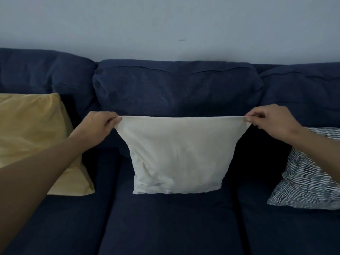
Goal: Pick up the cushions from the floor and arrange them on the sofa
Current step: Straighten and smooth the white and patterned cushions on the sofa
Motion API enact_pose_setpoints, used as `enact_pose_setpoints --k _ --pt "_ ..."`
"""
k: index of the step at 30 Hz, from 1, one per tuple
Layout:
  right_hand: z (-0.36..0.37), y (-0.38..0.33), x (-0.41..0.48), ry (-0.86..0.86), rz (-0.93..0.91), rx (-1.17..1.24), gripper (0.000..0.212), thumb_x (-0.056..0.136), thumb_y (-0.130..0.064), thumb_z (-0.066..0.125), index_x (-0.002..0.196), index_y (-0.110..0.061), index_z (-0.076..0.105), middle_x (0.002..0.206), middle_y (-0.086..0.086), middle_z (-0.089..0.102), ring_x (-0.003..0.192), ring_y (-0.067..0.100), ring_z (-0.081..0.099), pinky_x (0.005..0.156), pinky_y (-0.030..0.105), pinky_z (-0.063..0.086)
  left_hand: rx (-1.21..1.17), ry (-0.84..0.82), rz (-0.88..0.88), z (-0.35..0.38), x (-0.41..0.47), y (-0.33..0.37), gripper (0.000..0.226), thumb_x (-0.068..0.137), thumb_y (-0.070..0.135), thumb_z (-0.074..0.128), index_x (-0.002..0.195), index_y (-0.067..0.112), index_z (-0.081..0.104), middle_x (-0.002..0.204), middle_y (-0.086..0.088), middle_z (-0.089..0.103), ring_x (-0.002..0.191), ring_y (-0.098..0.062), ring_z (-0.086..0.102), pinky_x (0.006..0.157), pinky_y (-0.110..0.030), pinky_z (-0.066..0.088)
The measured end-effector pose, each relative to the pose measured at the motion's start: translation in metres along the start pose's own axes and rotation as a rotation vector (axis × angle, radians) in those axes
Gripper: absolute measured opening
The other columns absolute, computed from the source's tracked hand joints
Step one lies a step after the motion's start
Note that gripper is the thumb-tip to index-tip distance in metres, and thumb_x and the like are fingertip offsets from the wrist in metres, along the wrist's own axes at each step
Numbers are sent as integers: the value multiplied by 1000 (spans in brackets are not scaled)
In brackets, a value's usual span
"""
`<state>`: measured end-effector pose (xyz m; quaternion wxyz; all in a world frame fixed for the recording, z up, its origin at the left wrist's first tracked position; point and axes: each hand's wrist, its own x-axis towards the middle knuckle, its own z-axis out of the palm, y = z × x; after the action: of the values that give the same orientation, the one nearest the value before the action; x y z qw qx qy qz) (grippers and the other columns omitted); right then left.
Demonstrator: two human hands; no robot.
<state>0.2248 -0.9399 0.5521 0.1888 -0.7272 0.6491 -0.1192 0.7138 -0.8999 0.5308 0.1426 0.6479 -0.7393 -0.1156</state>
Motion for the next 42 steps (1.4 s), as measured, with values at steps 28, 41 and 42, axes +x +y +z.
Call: enact_pose_setpoints --k 28,41,42 --pt "-11 90 -121 -94 45 -306 82 99 -51 44 161 -16 4 170 9 5 155 27 7 122 52 14 256 -86 125 95 -30 232 94 94 76 10 164 14 1 173 -8 -6 160 -23 -7 129 -46 1" --pt "-91 261 -213 -195 7 -325 84 100 -56 38 161 -18 -6 169 7 -9 156 25 -4 124 54 7 154 -29 175 194 -52 455 100 90 77 17 164 12 -1 173 -9 -4 159 -22 -6 129 -45 3" --pt "-91 270 -214 -197 1 -321 83 100 -56 38 161 -18 -5 169 8 -9 156 25 -4 124 53 8 153 -33 187 201 -52 467 100 91 77 18 164 12 -1 173 -9 -4 159 -22 -6 129 -45 4"
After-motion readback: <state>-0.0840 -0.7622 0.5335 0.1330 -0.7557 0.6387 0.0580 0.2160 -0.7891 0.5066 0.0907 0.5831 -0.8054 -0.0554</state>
